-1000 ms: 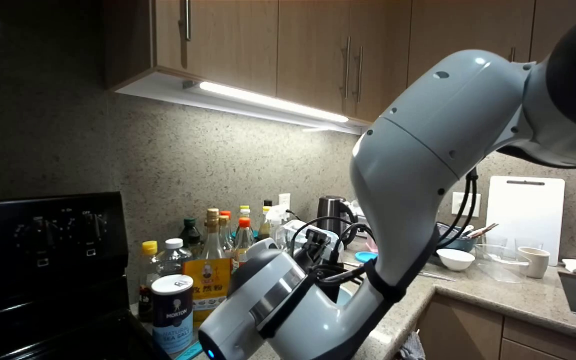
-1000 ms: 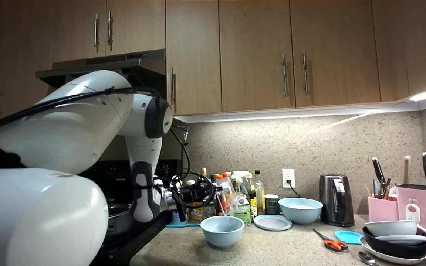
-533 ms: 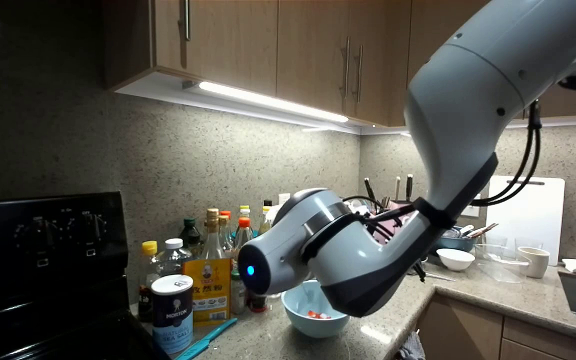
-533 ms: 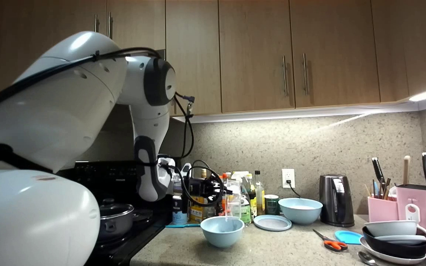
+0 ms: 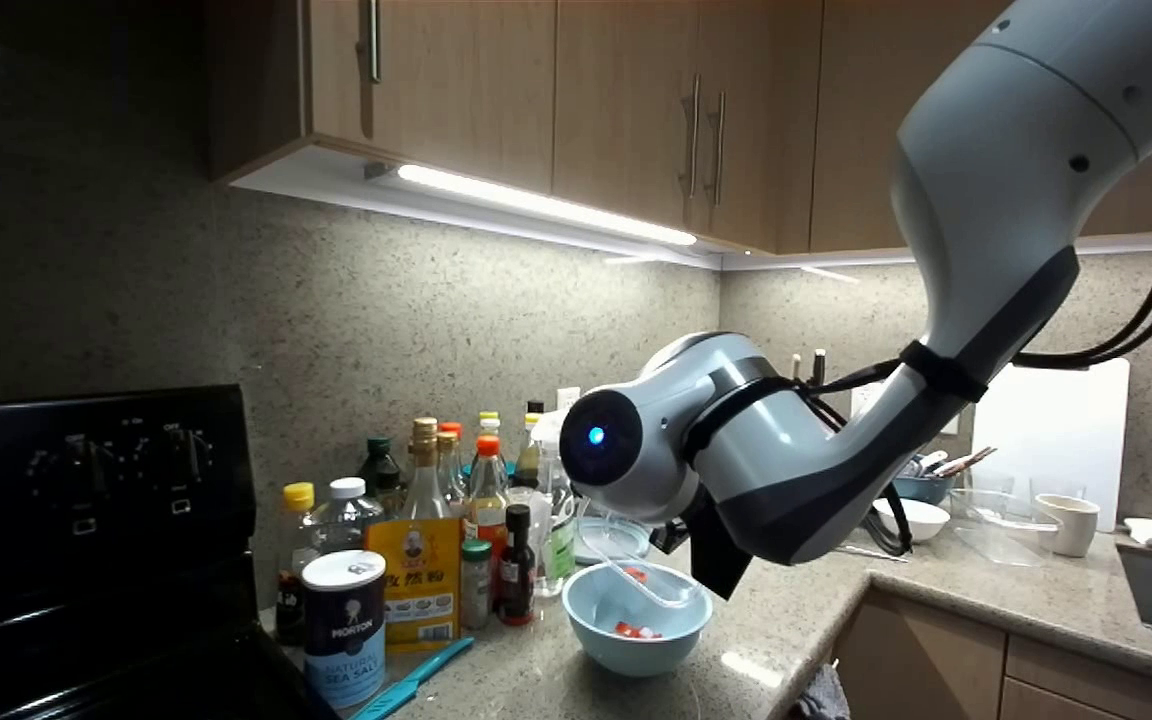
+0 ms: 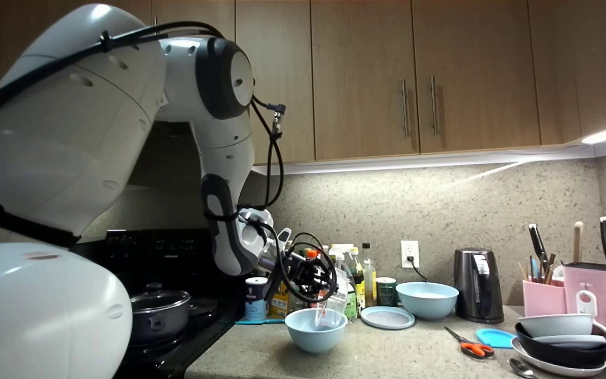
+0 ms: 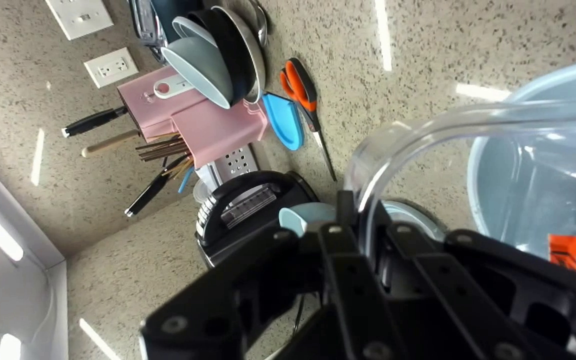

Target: Pour the contents from the clear bowl into the blue bowl

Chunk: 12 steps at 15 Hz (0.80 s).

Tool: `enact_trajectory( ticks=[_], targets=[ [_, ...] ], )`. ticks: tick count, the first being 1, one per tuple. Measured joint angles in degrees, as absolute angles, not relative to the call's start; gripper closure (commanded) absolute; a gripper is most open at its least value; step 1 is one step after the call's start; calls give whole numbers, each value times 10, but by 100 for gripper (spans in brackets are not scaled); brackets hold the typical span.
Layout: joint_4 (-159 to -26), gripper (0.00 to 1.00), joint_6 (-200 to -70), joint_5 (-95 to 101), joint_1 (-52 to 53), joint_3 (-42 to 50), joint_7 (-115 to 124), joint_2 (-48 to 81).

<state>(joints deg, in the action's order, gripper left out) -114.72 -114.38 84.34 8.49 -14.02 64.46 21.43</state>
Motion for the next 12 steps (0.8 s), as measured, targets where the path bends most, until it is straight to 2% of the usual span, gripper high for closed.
enact_trajectory(
  ticks=[1, 4, 12],
  targets=[
    [-1147, 97, -1143, 843, 87, -138, 645, 216],
    [-1145, 97, -1137, 845, 99, -132, 649, 220],
    [-1108, 97, -899, 968, 190, -115, 772, 298]
  ],
)
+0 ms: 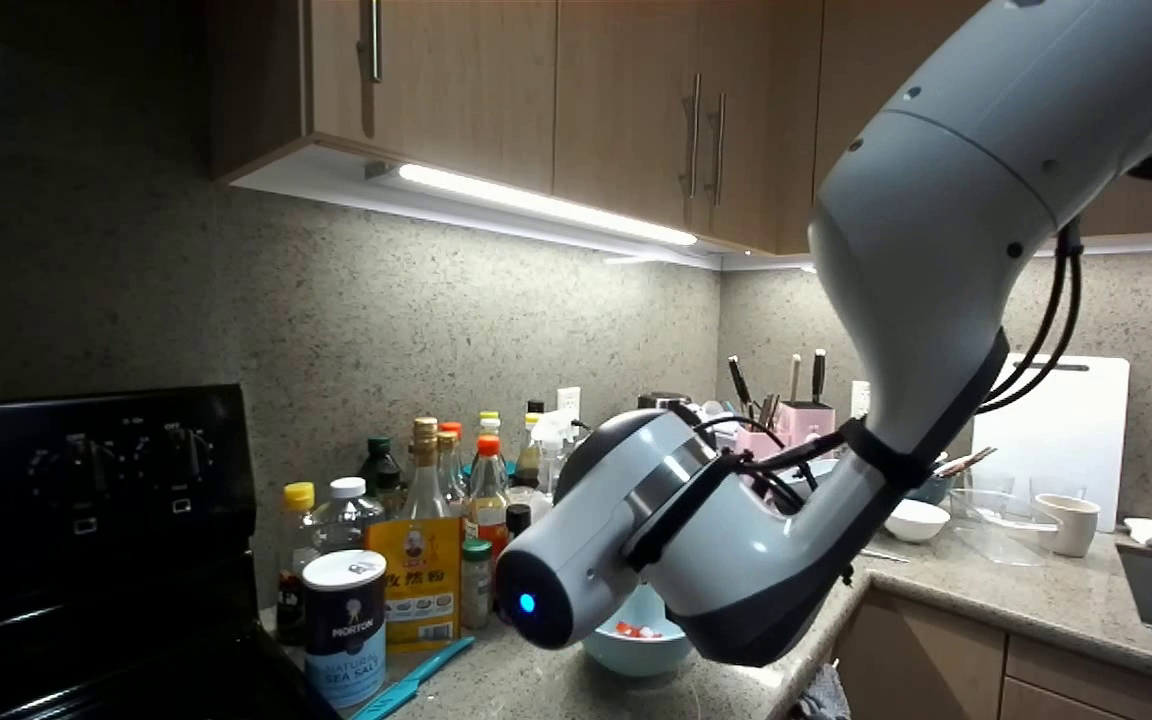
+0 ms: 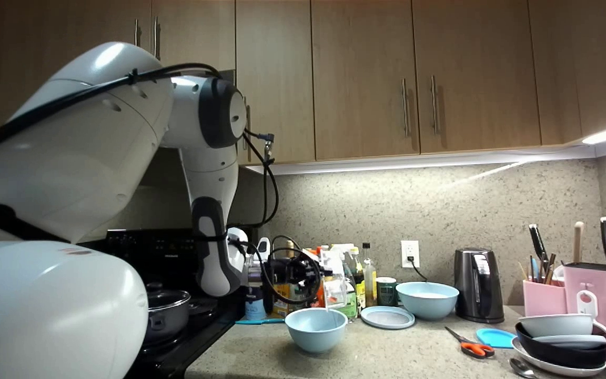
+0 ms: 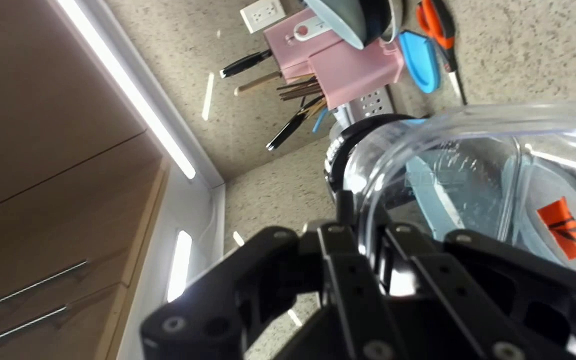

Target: Pour the contents from the clear bowl into the blue bowl

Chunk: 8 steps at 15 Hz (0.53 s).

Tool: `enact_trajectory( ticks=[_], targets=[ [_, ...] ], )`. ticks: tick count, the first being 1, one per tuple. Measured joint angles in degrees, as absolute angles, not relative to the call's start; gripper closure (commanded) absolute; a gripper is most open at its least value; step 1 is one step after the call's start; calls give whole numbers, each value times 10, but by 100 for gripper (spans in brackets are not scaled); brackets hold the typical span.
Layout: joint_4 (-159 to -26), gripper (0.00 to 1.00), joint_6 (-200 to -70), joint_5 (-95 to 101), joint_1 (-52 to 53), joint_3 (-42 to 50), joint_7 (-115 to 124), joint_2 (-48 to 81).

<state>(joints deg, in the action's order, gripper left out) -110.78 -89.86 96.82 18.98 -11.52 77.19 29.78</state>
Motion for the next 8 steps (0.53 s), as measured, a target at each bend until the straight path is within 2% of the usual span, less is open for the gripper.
enact_trajectory(
  ticks=[8],
  targets=[
    [-1006, 97, -661, 1080, 252, -102, 800, 455]
  ],
)
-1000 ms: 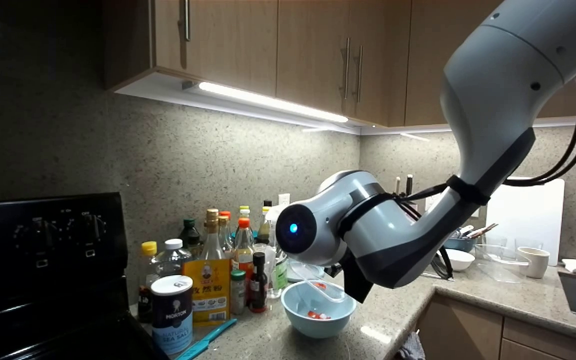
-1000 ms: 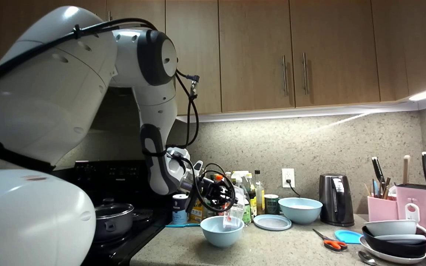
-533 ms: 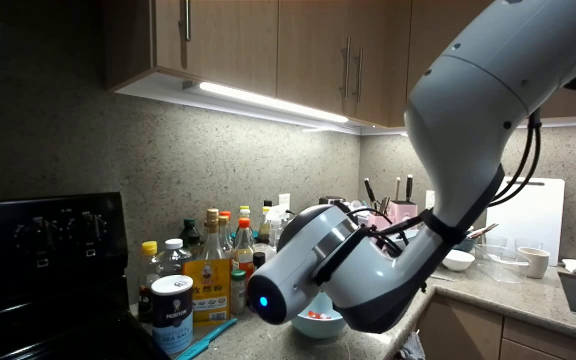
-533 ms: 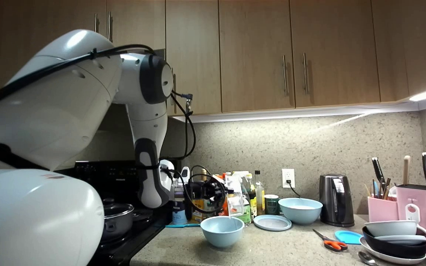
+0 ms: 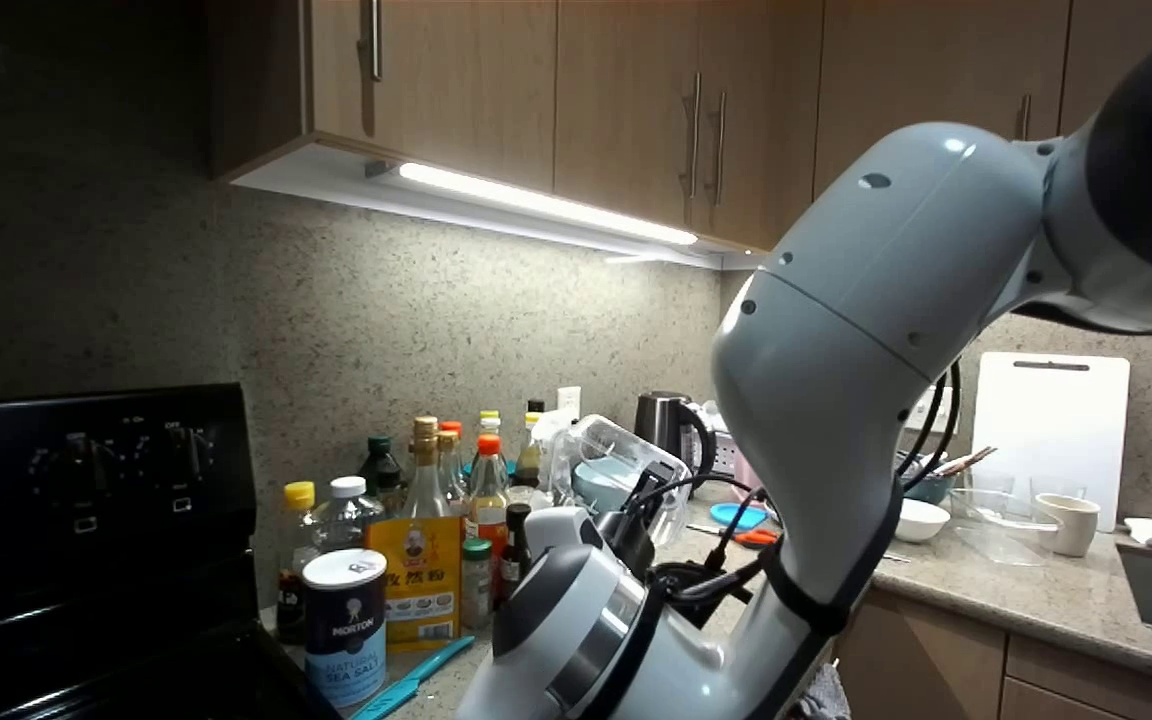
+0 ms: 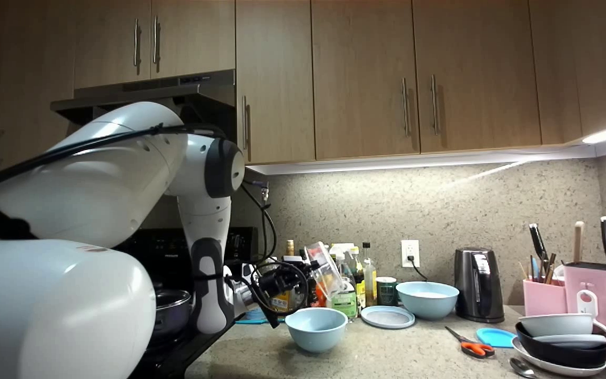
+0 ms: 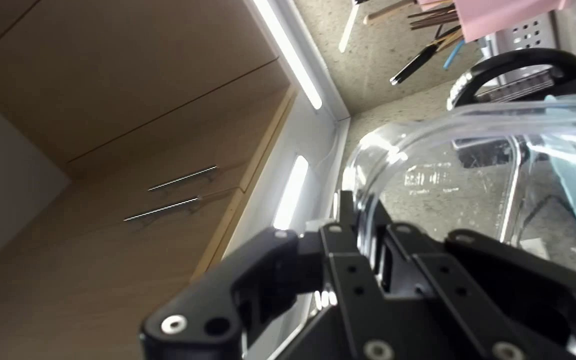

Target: Pour the contents from the clear bowl into the blue bowl

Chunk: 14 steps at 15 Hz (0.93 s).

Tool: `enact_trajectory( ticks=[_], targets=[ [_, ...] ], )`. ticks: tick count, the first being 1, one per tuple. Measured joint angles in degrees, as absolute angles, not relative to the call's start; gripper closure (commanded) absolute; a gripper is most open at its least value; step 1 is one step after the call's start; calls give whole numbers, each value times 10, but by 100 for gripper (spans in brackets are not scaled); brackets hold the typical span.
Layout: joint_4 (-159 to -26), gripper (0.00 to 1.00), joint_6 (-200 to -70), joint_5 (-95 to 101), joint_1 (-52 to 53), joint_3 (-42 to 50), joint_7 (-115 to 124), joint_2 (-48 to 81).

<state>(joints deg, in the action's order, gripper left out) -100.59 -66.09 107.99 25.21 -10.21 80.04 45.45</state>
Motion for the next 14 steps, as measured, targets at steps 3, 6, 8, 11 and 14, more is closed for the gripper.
enact_trajectory(
  ticks=[3, 6, 8, 11, 14],
  targets=[
    [-975, 97, -579, 1109, 261, -94, 801, 493],
    [-951, 97, -537, 1101, 259, -95, 787, 514],
    [-949, 97, -576, 1087, 236, -115, 785, 507],
    [-961, 97, -663, 1070, 194, -141, 790, 472],
    [-997, 97, -760, 1044, 152, -154, 803, 416]
  ],
)
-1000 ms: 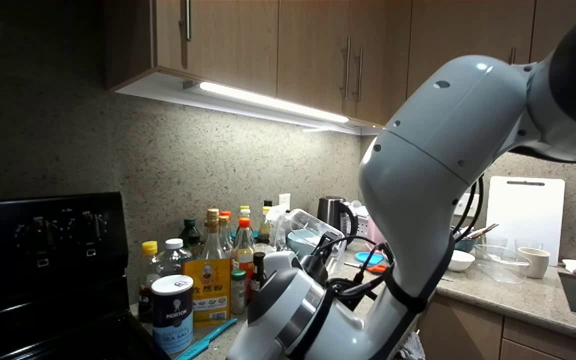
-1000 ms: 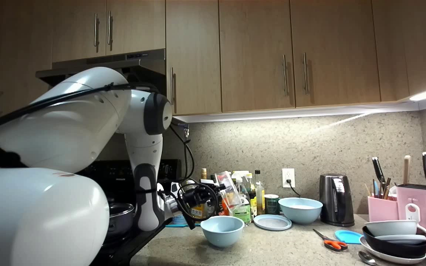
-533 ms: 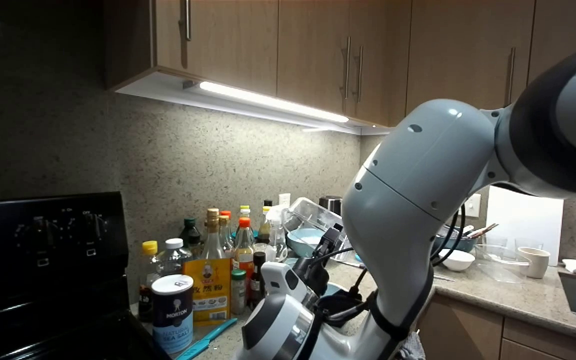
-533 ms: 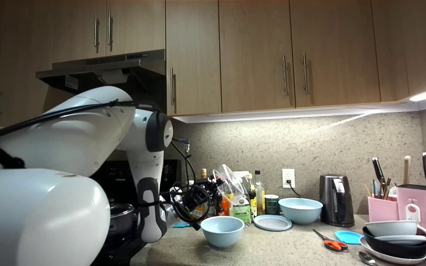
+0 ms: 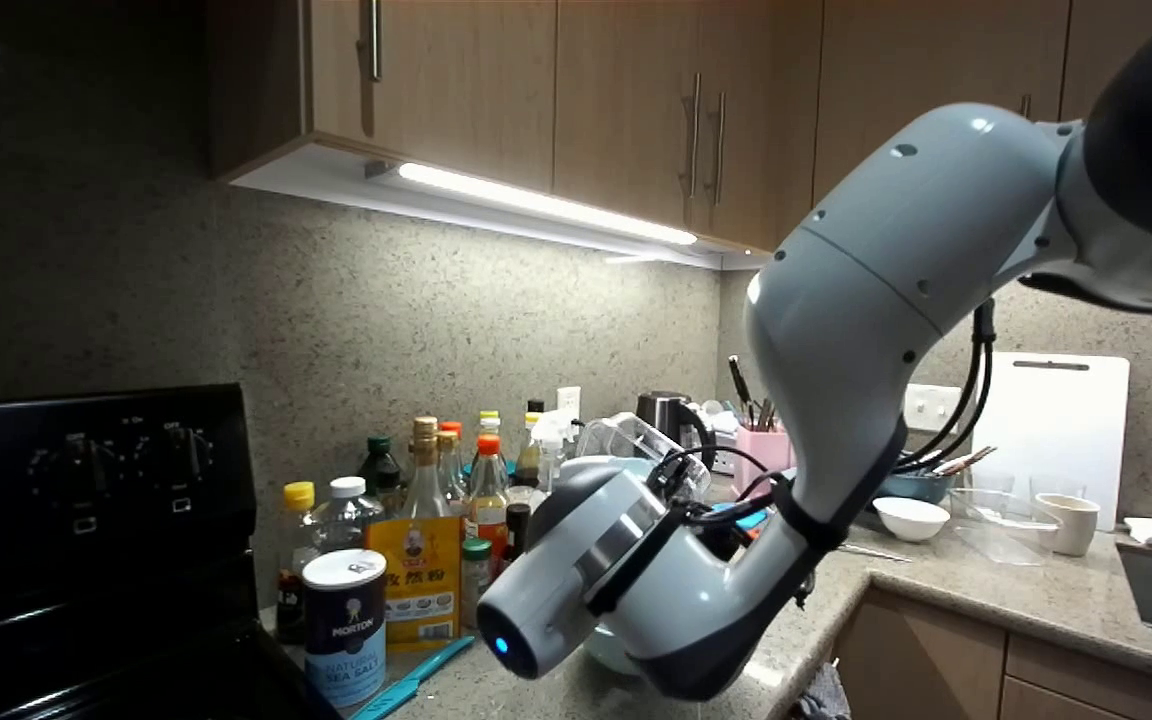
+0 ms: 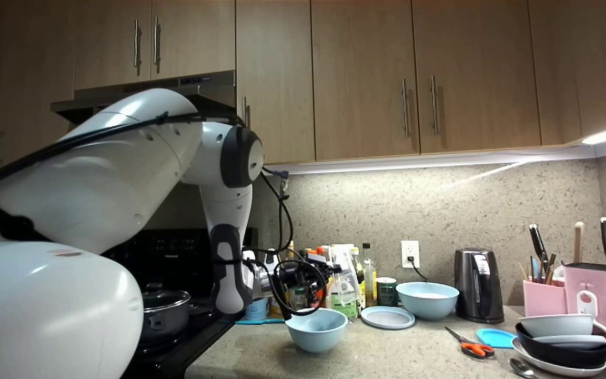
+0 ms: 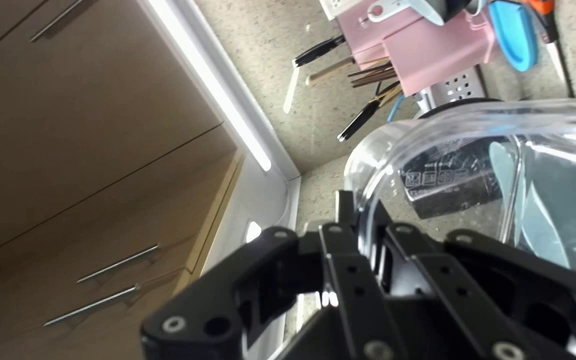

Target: Pour the contents from the clear bowl into the blue bowl

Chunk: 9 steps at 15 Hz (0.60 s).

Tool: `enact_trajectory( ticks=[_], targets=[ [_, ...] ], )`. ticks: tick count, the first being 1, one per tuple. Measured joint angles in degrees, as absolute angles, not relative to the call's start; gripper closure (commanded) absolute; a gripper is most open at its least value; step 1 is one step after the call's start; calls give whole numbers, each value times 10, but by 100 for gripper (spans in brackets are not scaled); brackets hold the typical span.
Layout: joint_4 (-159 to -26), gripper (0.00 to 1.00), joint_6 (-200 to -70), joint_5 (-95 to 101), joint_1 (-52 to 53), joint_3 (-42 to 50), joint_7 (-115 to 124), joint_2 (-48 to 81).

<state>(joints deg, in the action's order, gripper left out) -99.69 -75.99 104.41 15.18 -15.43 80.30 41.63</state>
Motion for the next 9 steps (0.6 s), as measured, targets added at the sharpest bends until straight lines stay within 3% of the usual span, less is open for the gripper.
enact_trajectory(
  ticks=[4, 5, 8, 9],
  targets=[
    [-1077, 97, -897, 992, 97, -157, 847, 321],
    [-1098, 93, -933, 979, 82, -154, 860, 298],
    [-1137, 93, -1004, 949, 50, -145, 880, 254],
    [-1141, 97, -1008, 948, 46, -144, 881, 250]
  ],
)
